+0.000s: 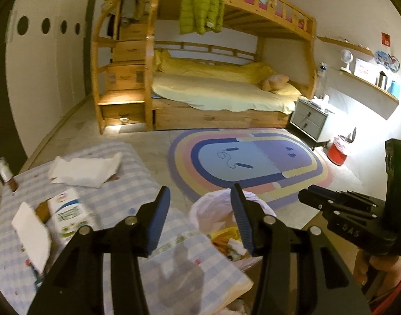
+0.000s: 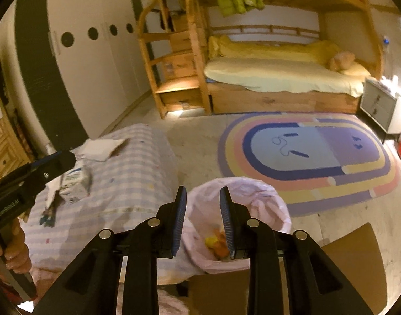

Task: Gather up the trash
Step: 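Move the left tool back to the table and grasp the teal snack wrapper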

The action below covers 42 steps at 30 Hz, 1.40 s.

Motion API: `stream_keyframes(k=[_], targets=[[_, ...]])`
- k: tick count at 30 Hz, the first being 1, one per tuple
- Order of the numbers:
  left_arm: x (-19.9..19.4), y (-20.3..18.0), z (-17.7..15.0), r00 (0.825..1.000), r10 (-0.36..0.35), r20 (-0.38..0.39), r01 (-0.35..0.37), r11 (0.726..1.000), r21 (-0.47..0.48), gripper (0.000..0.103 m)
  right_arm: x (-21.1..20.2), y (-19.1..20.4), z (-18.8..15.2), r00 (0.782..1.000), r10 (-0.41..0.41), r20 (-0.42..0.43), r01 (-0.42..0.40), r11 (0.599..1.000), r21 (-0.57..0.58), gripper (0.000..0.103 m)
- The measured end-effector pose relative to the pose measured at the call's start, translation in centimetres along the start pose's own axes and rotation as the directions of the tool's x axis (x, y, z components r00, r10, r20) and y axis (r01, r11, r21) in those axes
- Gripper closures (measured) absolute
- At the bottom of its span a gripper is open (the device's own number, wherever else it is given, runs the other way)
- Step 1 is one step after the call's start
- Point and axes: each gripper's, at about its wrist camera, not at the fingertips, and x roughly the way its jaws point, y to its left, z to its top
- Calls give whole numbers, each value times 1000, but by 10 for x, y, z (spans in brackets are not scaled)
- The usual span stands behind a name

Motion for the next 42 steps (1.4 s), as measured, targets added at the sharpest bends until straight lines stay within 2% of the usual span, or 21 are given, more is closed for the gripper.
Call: stream_keyframes(k=[3, 11, 17, 19, 20, 24, 28, 31, 37, 39, 42], targets=[[-20, 18, -8, 1000, 24, 11, -24, 999, -38, 56, -1, 20, 1, 1000, 31, -2, -31, 999, -35, 75], [-70, 75, -36, 980, 195, 31, -192, 977, -94, 52, 6, 83, -2, 992, 123, -27, -126, 983, -135, 73], [-98, 126, -66, 942, 336, -1, -332, 930, -156, 45, 16, 130, -9, 982, 182, -57, -190, 960, -205, 56], [-106, 140, -76, 929, 369, -15, -366, 912, -184, 42, 22, 147, -11, 978, 198, -65, -208, 950, -231, 46], [-110, 148, -82, 921, 388, -23, -384, 901, -200, 39, 26, 155, -12, 976, 206, -75, -219, 945, -244, 43], [-118, 180, -99, 890, 450, -68, -453, 859, -240, 34, 43, 179, -15, 967, 227, -116, -251, 929, -270, 40], [-119, 195, -109, 876, 475, -87, -480, 839, -256, 34, 58, 205, -17, 960, 240, -144, -274, 912, -306, 40], [-111, 199, -117, 879, 463, -111, -476, 845, -243, 34, 65, 214, -19, 958, 243, -151, -280, 907, -315, 40], [-85, 192, -125, 914, 375, -155, -404, 879, -254, 34, 73, 212, -20, 958, 233, -165, -275, 910, -312, 40], [-73, 191, -125, 919, 356, -169, -390, 885, -255, 38, 75, 208, -21, 958, 230, -169, -272, 913, -302, 40], [-60, 194, -127, 927, 318, -199, -364, 890, -273, 52, 76, 202, -21, 958, 229, -171, -271, 918, -291, 40]])
